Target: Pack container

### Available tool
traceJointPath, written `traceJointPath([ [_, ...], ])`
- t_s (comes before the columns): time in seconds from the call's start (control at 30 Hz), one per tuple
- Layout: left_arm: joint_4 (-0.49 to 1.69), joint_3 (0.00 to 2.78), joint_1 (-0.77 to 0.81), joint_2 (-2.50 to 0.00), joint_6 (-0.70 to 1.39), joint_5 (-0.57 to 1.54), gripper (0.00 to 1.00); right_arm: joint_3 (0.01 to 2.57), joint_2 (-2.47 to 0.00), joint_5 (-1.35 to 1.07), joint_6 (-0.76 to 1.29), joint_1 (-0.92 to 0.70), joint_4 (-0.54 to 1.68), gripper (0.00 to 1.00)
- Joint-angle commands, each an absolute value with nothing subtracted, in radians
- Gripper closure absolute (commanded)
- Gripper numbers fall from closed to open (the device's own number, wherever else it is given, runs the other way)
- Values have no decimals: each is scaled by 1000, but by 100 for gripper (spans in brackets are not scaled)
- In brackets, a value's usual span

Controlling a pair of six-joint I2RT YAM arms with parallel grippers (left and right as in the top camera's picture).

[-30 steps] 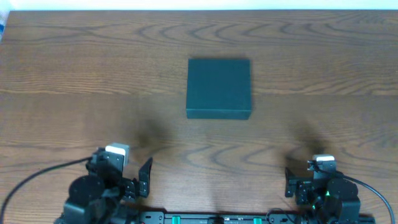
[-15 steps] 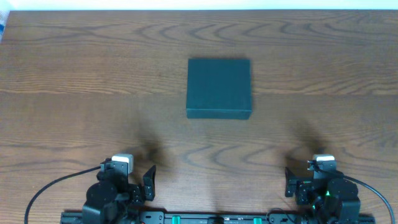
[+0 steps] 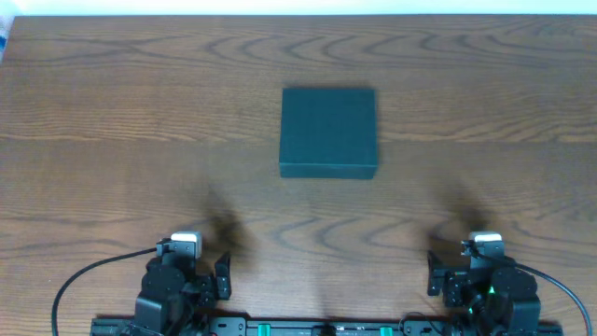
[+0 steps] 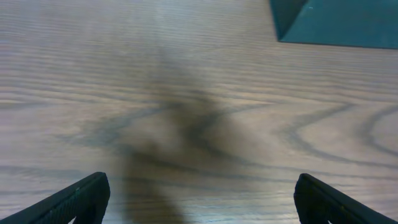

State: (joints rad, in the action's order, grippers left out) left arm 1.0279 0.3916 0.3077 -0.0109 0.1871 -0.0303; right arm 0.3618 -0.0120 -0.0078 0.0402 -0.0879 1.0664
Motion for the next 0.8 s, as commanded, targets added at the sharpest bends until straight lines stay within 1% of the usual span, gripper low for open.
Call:
traceJointPath([
  [0.0,1077,363,302,-4,206,-111,4,357,-6,-16,28,-80,1074,1],
  [0.4,1089,352,302,-4,111,-102,5,357,-6,-16,28,-80,1074,1],
  [0.77,1089,352,302,-4,101,-85,4,357,-6,-16,28,-80,1074,1],
])
